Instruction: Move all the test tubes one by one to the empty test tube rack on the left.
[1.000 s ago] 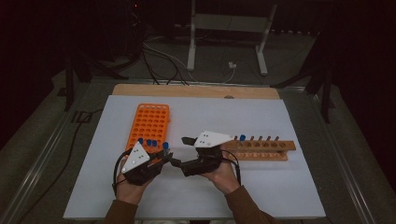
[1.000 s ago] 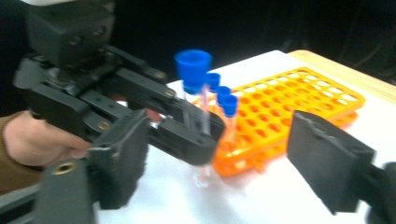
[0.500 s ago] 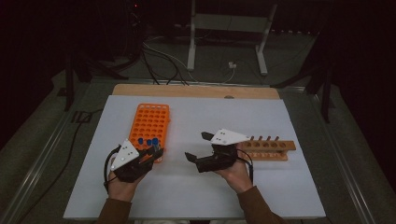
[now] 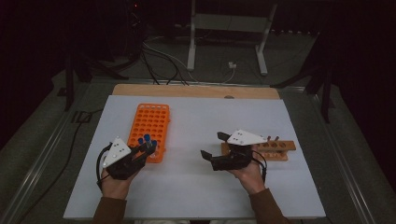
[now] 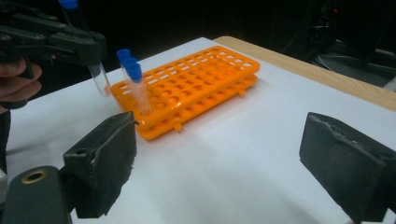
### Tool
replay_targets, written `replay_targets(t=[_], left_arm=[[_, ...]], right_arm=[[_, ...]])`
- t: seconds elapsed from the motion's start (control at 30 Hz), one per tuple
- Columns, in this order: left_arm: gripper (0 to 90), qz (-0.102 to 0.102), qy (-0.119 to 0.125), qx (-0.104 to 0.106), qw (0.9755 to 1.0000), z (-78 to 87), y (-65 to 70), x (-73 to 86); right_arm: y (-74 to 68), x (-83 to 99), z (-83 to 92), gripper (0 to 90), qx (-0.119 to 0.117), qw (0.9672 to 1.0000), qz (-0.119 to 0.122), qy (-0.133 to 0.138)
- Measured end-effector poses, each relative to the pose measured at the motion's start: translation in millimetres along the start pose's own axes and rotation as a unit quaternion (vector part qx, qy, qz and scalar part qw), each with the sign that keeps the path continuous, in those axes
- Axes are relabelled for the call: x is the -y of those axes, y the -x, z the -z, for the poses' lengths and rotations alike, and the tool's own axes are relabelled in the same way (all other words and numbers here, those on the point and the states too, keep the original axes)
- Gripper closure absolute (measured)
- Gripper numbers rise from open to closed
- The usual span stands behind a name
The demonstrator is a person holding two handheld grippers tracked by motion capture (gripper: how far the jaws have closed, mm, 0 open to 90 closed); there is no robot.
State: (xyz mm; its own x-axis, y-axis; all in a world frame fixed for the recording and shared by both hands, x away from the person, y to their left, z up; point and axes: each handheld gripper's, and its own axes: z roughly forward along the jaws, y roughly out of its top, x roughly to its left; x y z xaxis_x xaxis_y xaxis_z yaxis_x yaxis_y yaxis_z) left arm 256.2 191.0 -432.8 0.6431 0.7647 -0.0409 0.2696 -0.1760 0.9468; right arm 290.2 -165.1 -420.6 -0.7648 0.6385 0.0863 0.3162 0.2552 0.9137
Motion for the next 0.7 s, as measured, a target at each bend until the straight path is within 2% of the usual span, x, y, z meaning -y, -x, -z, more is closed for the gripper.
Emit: replay_targets(t=[0.47, 0.7], left_arm=[[77.5, 0.019, 0.012, -0.052, 0.9984, 18.0, -24.9, 8.5], [77.5, 0.025, -0.005, -0.086, 0.996, 12.0, -32.9, 20.6]], right_arm=[[15.2, -2.2, 29.5, 11.4, 0.027, 0.9992, -0.008, 0.027], [18.6, -2.3, 39.4, 11.4, 0.037, 0.999, -0.001, 0.026]])
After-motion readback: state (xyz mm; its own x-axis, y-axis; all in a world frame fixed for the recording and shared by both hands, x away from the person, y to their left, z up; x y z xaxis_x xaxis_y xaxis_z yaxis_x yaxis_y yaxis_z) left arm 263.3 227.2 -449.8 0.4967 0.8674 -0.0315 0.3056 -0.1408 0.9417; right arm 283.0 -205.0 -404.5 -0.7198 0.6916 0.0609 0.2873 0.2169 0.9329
